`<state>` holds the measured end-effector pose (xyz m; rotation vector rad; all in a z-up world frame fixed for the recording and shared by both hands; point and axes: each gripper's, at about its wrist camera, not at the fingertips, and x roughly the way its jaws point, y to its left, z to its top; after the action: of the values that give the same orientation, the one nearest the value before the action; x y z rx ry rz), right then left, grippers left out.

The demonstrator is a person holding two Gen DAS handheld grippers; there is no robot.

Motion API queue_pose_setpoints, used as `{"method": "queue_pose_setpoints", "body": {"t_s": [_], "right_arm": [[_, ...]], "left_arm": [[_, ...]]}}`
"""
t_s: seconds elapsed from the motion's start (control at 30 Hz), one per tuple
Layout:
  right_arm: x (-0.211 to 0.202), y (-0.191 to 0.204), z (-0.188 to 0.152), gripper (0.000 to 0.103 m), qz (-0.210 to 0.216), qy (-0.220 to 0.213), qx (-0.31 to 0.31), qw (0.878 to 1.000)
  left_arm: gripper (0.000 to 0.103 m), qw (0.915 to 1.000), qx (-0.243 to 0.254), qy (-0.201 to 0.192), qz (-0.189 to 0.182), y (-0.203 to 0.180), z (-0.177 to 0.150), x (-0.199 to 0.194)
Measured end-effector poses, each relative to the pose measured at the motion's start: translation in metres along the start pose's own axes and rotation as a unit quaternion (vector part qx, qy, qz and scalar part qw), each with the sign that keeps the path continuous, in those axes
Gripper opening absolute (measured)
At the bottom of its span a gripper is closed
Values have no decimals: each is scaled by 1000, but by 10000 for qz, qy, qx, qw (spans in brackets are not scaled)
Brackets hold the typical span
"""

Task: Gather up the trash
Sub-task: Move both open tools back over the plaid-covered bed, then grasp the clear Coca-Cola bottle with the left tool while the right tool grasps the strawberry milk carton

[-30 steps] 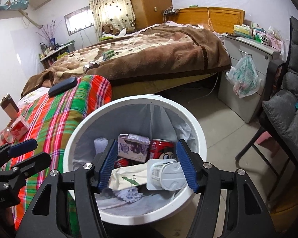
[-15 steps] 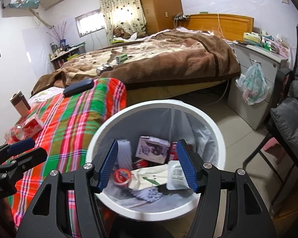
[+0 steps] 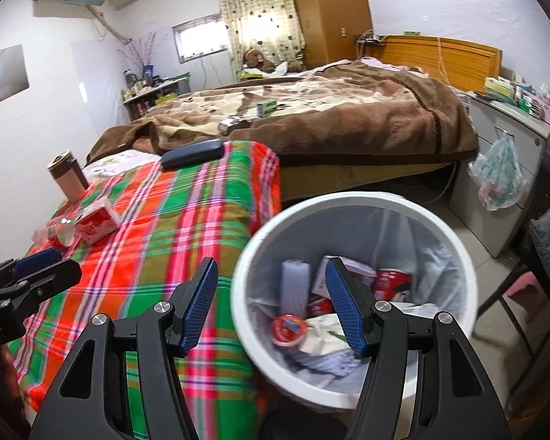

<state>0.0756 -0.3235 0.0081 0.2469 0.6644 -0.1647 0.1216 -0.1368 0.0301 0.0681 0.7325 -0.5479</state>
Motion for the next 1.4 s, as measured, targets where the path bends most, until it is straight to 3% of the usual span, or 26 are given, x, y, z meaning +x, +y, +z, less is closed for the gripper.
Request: {"method": "queue_pose_setpoints", "body": {"t_s": [0.33,0.8,1.0,1.13,1.4], "right_arm": [[16,52,2,62,447,83,-461,9979],[42,113,6,62,885,374,-996,9904],[53,135,10,62,1032,477,-1087,9876],[63,151,14,62,1077,521,-1150,9861],[84,172,19,62,1126,674,-1133,9849]], "left_arm": [[70,9963,-575,-84,627,79,-9,-18],[70,9824,-1235,-137,1397,192,-18,-36],[70,9803,-1239,-142,1534,227,-12,-33],[76,9837,-1073,-74,1438,242,1,-24],[77,9876,-660,133,1420,259,22,4]]}}
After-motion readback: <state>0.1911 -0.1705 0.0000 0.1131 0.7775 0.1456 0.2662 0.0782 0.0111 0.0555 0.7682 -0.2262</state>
